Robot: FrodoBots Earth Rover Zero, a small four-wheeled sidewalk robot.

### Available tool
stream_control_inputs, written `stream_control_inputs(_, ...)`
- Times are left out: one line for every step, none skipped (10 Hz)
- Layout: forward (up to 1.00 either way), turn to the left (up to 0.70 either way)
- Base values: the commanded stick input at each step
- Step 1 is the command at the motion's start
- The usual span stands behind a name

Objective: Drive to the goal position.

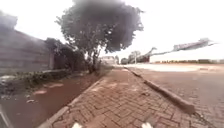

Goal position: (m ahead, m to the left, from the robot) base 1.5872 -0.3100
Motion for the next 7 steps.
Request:
stream_control_inputs(0.70,0.00)
stream_control_inputs(0.70,-0.06)
stream_control_inputs(0.70,-0.13)
stream_control_inputs(0.70,-0.20)
stream_control_inputs(0.70,-0.27)
stream_control_inputs(0.70,-0.34)
stream_control_inputs(0.70,-0.35)
